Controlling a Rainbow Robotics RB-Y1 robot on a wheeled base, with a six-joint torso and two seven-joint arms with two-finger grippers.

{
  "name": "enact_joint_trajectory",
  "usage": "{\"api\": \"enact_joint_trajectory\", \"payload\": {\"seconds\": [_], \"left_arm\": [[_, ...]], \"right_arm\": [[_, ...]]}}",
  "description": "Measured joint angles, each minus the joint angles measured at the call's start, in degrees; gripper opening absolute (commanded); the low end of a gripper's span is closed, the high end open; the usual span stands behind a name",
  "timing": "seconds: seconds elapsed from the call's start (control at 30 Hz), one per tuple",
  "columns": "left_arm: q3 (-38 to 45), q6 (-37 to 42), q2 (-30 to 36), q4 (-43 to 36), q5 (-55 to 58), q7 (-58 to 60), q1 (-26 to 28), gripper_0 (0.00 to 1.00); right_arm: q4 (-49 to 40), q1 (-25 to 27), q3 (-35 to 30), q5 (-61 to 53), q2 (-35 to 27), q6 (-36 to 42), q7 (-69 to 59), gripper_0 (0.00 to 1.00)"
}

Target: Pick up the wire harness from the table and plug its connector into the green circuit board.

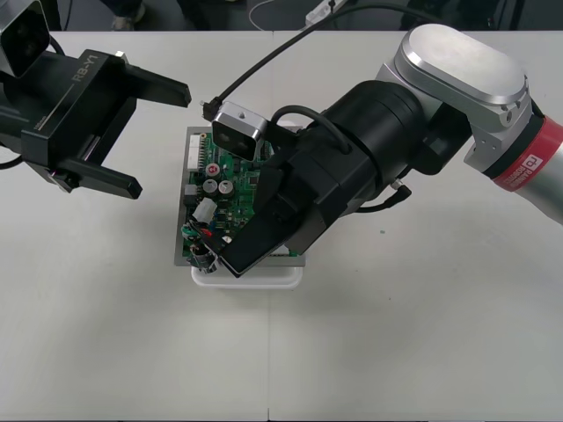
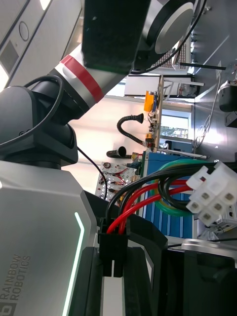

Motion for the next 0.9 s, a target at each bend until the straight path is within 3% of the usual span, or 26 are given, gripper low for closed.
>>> {"api": "enact_joint_trajectory", "payload": {"seconds": [0.9], "left_arm": [[0.00, 0.00, 1.86, 0.11, 0.55, -0.75, 1.43, 1.00]], "right_arm": [[-6.90, -0.01, 0.00, -5.86, -7.94, -1.02, 0.00, 0.00]]}}
